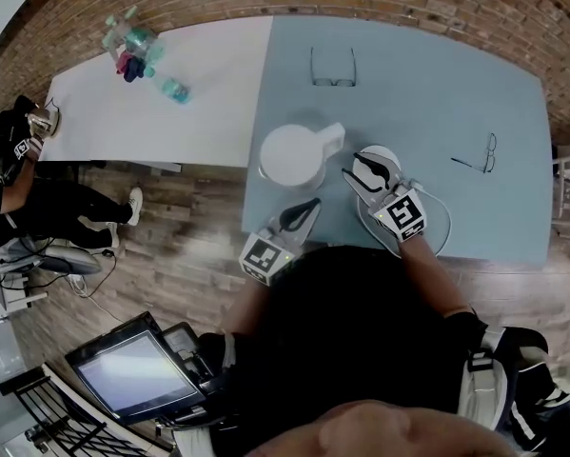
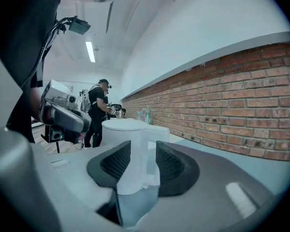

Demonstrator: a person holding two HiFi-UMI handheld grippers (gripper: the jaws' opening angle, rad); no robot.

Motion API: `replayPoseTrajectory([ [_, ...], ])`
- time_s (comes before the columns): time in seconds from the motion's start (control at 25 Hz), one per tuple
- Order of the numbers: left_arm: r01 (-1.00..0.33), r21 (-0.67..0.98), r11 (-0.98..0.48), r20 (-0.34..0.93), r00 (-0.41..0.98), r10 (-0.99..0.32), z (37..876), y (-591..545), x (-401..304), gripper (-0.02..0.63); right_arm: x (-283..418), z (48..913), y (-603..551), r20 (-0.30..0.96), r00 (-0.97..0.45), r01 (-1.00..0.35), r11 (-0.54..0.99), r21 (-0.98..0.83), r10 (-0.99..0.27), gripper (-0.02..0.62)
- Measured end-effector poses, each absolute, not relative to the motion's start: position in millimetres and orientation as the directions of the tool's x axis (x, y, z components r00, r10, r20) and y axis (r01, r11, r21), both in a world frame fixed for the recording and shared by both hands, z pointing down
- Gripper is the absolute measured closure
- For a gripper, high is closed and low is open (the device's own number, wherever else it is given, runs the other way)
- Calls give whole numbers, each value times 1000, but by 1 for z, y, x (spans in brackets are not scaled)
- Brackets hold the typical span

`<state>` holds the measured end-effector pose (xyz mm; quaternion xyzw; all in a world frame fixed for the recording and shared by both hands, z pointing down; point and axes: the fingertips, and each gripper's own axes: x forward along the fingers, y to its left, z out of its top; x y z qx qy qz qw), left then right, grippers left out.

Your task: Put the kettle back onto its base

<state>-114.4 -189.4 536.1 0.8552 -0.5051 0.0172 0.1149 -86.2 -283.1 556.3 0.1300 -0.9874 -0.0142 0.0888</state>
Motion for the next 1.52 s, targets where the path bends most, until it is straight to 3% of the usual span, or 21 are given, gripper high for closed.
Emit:
replayPoseTrajectory([
  [0.68,-902,162,-401,167,425,-889,539,-192,-112,604,-125,595,-336,239,-932,-265,962,65,-273,328],
  [1.08,-932,164,-324,184,352,-918,543,-177,-125,604,-154,609,-361,250,-917,-313,949,37,-312,331],
  [1.52,-926,171,-335,188,365,-912,540,-172,-120,604,-174,598,-353,234,-912,-331,942,62,-336,473],
])
